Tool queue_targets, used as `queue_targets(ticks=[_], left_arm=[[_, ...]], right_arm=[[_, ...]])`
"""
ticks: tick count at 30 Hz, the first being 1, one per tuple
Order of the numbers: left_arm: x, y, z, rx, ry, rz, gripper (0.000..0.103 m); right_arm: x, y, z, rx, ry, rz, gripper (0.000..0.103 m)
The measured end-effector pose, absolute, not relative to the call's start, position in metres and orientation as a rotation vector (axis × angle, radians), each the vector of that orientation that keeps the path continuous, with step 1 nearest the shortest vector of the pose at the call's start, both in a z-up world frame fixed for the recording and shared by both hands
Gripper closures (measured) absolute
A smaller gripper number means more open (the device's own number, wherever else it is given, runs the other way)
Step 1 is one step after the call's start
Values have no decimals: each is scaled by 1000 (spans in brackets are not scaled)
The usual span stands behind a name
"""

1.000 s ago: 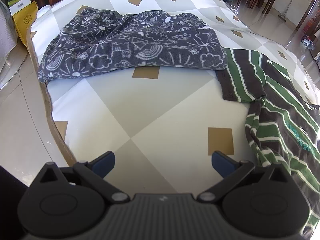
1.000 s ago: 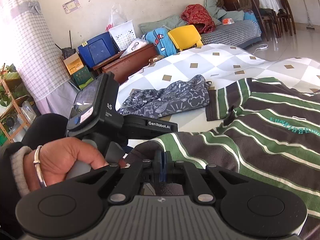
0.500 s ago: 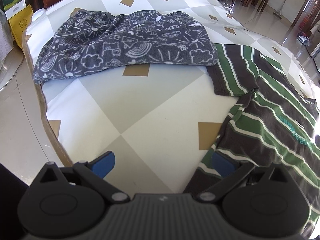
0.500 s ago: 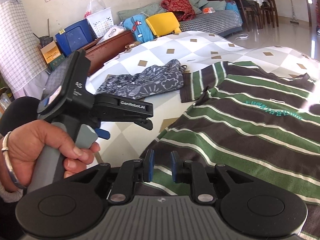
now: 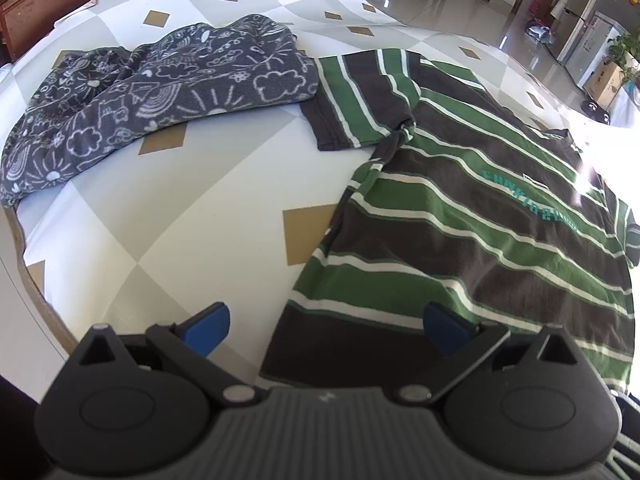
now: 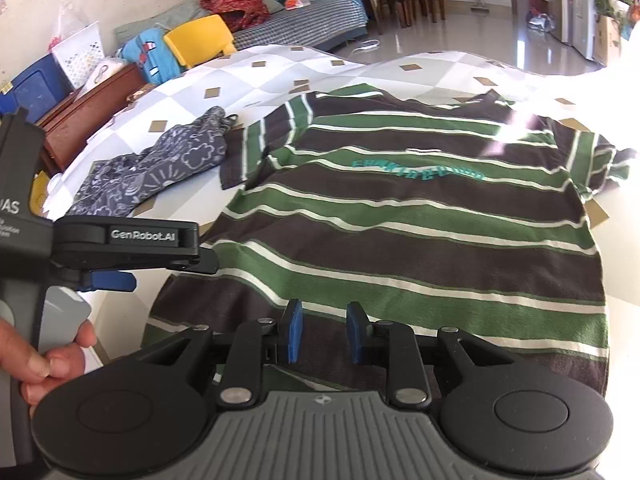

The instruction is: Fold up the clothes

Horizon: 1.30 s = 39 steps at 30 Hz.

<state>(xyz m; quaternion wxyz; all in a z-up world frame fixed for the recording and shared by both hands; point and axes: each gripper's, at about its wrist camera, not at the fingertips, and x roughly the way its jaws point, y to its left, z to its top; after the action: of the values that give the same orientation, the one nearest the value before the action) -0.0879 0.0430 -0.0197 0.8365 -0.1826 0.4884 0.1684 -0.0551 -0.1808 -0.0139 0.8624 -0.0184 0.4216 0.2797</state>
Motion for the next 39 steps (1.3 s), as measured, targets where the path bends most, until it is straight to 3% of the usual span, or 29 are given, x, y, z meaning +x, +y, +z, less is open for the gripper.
queue_targets(ticks=[14, 28, 39], left_arm=[[-73, 20, -29, -422, 991, 200, 0], [-55, 10, -41, -192, 994, 300, 0], [-43, 19, -41, -208, 997, 362, 0]], right_arm=[[-32, -225, -16, 0, 826, 227, 78], [-13, -240, -34, 43, 855, 143, 78], [4, -245, -36, 25, 831, 94, 79]])
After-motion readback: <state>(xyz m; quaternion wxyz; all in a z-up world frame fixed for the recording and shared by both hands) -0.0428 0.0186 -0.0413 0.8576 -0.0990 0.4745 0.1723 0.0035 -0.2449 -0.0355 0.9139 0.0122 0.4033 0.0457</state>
